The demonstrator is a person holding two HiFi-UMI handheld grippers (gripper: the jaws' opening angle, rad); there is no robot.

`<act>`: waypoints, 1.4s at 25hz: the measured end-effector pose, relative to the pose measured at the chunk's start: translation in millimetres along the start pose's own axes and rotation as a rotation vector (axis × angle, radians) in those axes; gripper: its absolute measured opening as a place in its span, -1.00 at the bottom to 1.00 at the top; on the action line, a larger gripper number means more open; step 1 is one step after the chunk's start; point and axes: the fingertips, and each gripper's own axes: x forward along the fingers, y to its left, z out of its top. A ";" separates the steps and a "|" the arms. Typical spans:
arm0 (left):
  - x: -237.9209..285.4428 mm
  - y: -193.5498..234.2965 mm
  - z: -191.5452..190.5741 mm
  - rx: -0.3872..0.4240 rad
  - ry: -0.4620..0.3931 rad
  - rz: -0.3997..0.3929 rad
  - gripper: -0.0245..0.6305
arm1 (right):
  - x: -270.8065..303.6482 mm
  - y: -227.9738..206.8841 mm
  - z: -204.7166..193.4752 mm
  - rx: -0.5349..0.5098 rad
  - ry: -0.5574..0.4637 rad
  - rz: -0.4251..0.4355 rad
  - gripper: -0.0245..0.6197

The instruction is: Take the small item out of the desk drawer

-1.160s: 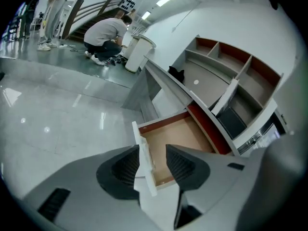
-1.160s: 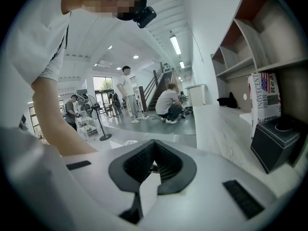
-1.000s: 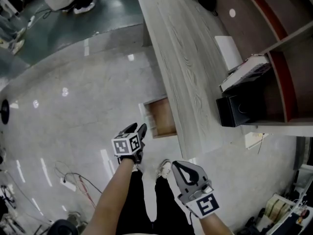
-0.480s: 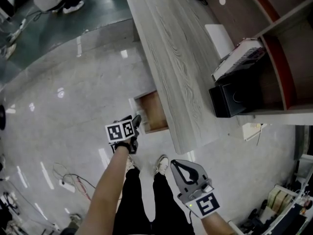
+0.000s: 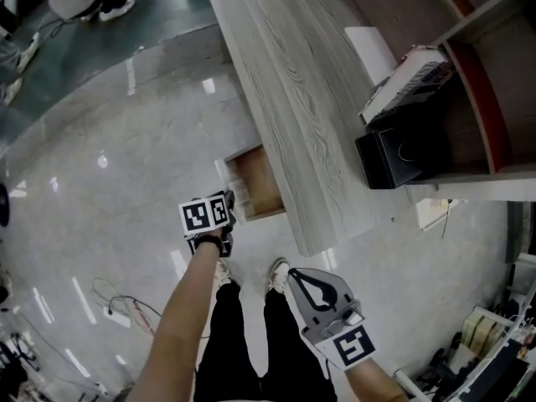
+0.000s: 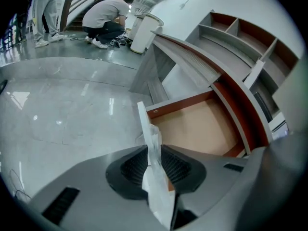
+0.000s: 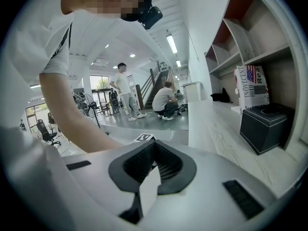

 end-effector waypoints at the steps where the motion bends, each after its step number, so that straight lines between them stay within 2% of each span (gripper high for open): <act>1: -0.8 -0.2 -0.4 0.001 0.000 0.000 -0.65 | -0.4 0.2 0.0 -0.001 0.000 0.000 -0.86; 7: -4.1 -2.8 0.8 0.006 -0.015 -0.013 -0.83 | 0.2 3.5 0.6 -0.007 -0.005 0.004 -0.86; 19: -30.8 -24.2 9.8 -0.010 -0.116 -0.137 -0.87 | -12.6 6.5 20.0 -0.014 -0.040 -0.011 -0.86; 24: -51.9 -40.3 20.5 0.034 -0.151 -0.152 -0.87 | -27.3 7.0 42.8 -0.038 -0.070 -0.022 -0.86; 35: -119.3 -67.1 35.1 0.071 -0.198 -0.148 -0.87 | -53.1 22.1 82.7 -0.065 -0.097 -0.030 -0.86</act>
